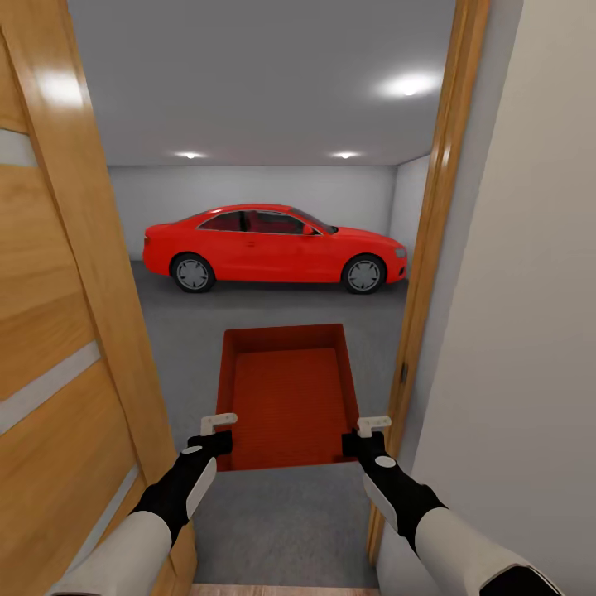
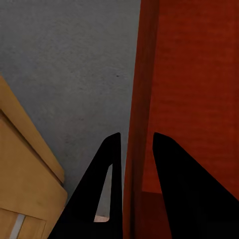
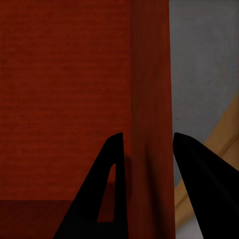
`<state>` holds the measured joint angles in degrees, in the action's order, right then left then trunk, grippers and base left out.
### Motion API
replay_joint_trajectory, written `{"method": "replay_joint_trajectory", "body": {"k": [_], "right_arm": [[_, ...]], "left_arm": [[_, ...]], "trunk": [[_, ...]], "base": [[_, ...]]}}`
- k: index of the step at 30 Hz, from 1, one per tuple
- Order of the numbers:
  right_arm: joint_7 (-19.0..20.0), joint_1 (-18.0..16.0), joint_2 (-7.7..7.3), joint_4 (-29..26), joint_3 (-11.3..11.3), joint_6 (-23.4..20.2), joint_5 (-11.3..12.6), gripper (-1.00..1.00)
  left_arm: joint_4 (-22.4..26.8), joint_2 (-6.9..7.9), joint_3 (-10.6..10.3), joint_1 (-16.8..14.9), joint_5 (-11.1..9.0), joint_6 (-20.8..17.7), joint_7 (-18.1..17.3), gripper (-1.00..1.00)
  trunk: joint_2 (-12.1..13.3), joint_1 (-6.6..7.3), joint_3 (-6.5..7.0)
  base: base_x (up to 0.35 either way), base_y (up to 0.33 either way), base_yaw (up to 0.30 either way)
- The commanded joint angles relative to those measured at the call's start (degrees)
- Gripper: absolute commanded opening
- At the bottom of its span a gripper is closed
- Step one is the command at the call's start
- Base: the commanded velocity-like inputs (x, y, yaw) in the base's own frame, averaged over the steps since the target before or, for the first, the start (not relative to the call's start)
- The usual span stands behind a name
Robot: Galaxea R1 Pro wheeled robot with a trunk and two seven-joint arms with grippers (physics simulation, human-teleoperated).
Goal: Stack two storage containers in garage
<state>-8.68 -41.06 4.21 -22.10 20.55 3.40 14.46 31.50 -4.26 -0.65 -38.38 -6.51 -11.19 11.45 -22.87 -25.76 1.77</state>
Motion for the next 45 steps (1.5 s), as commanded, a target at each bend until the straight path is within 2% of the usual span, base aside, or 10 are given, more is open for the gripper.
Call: {"method": "replay_joint_trajectory", "body": {"k": [1,26,35,45], "right_arm": [[-1.68,-0.05,-2.96,2.94,-0.51,0.31,0.92,-1.00],[-2.22,-0.03,-2.98,2.94,-0.51,0.43,0.92,-1.00],[-2.22,-0.07,-2.98,2.94,-0.51,0.55,0.92,-1.00],[-2.22,-0.05,-2.98,2.94,-0.51,0.55,0.92,-1.00]], "left_arm": [[0.32,0.05,0.39,-0.03,0.19,-0.29,0.50,-1.00],[0.32,0.05,0.39,-0.03,0.19,-0.27,0.50,-1.00],[0.12,0.05,0.39,-0.03,0.19,-0.27,0.47,-1.00],[0.06,0.05,0.39,-0.03,0.19,-0.27,0.50,-1.00]], "trunk": [[-0.05,-0.02,-0.02],[-0.05,-0.02,-0.02],[-0.05,-0.02,-0.02],[-0.05,-0.02,-0.02]], "base": [[0.000,0.000,0.000],[0.008,0.015,-0.049],[0.058,0.172,0.000],[0.003,0.039,0.000]]}}
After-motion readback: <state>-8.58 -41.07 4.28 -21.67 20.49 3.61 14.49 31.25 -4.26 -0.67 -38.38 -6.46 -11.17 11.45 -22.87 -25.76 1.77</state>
